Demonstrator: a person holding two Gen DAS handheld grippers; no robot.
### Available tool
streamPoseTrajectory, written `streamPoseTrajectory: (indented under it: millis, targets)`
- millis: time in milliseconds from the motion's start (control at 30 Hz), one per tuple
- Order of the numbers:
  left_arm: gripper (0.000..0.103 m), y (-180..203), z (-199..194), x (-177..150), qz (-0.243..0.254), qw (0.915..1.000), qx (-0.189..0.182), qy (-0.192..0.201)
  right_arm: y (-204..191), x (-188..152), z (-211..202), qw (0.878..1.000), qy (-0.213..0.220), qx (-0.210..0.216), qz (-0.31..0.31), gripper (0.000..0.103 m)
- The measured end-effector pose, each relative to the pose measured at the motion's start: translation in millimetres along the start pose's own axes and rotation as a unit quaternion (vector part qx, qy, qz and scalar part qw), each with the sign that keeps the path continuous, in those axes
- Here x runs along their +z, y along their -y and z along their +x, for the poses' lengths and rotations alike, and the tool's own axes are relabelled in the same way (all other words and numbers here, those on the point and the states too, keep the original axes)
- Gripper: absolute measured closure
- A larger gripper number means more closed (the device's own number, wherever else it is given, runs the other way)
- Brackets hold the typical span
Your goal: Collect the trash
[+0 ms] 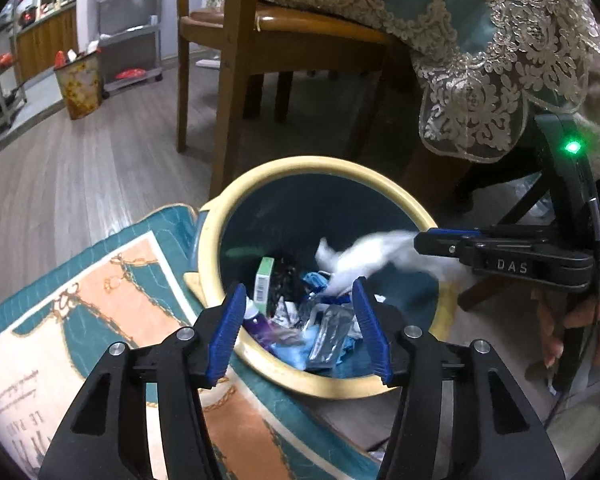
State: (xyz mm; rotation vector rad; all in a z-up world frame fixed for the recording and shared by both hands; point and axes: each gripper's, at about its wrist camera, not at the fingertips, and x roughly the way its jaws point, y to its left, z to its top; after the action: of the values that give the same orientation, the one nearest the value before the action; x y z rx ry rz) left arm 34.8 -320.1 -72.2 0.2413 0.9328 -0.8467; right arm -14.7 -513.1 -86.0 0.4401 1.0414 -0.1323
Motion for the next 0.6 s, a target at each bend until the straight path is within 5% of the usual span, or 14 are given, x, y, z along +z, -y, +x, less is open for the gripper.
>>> streamPoseTrajectory:
  millis: [167, 267, 433, 600]
  targets:
    - [0.033, -3, -18, -2, -0.008, 0.9999, 0.009, -0.003, -6, -4, -10, 1.000, 0.004, 0.000, 0.002, 0.068]
    - [0.012, -2, -44, -3, -0.007, 0.9997, 0.023, 0.000, -14, -8, -22, 1.000, 0.008, -0.004, 0.016, 0.057]
    - [0.008, -3, -87, -9, -0.010, 0.9991, 0.041, 0.001, -35, -25, -47, 0.999, 0.018, -0.016, 0.021, 0.051]
    - [0.007, -3, -121, -25, -0.014, 0.9978, 0.065, 0.001, -57, -51, -87, 0.997, 0.054, -0.047, 0.007, 0.021]
